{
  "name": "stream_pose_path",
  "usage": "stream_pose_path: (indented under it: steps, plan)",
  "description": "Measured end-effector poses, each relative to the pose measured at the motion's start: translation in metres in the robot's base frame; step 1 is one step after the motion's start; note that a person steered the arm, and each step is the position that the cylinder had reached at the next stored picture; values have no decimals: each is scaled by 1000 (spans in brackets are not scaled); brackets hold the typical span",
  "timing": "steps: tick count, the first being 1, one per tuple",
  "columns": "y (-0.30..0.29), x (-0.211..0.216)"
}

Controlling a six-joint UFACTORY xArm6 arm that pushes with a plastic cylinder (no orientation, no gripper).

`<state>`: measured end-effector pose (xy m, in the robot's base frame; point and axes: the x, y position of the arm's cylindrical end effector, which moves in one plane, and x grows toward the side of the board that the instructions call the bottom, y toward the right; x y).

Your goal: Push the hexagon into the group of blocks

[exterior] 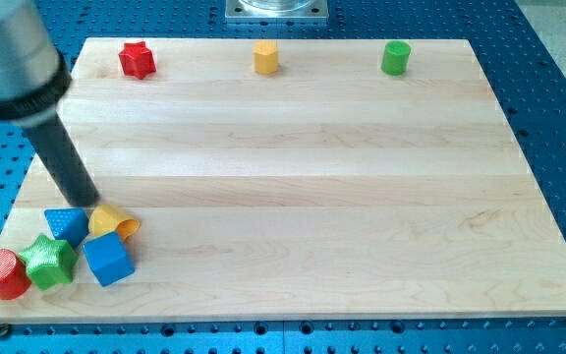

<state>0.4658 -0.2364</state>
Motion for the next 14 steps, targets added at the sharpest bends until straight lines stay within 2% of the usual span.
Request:
stream_pose_path:
  steps: [1, 2, 3, 4, 5, 7, 9, 10, 11, 12, 13, 14]
  plan:
    - [-7, -121]
    - [39, -236]
    - [77, -243]
    - [76, -249]
    - [69, -273]
    - [82, -275]
    - [180, -206]
    - [260, -175]
    - [311, -237]
    - [226, -236]
    - [132, -119]
    - [144, -118]
